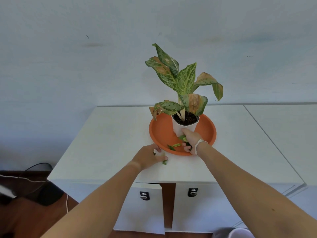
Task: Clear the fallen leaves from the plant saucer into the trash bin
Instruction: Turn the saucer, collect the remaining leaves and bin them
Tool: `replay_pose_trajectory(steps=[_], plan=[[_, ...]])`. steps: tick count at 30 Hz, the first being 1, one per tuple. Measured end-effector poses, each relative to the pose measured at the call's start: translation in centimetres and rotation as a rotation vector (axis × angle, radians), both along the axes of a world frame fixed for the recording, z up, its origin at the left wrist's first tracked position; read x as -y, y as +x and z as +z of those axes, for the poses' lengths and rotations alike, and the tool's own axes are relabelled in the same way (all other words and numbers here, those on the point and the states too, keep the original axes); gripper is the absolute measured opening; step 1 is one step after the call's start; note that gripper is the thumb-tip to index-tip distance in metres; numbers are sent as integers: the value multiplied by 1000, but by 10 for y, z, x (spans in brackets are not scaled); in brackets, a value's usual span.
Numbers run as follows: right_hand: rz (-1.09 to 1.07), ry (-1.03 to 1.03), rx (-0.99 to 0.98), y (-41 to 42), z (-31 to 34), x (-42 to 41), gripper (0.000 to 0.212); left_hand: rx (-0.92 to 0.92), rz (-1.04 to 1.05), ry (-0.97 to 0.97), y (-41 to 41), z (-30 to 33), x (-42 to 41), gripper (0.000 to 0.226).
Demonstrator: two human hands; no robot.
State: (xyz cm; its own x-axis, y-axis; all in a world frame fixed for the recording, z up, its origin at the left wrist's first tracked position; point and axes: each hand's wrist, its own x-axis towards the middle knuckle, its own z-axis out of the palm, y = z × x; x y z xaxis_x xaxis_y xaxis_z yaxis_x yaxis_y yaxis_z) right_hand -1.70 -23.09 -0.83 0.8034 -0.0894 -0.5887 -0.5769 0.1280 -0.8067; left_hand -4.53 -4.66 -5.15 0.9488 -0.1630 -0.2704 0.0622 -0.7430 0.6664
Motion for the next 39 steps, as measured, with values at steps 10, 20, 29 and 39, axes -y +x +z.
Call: replay_pose_trajectory(steps=[10,20,29,39], plan=[[588,-897,301,12,-20,0,20,27,-111,99,-5,3,1,53],[694,-1052,279,12,-27,-9,26,93,-107,81,-5,-2,-1,24],[693,-1133,360,4,-28,-10,24,310,-210,320,-12,-8,-2,30],[571,-870,308,10,-22,-2,27,274,-93,154,-6,-3,-9,25]])
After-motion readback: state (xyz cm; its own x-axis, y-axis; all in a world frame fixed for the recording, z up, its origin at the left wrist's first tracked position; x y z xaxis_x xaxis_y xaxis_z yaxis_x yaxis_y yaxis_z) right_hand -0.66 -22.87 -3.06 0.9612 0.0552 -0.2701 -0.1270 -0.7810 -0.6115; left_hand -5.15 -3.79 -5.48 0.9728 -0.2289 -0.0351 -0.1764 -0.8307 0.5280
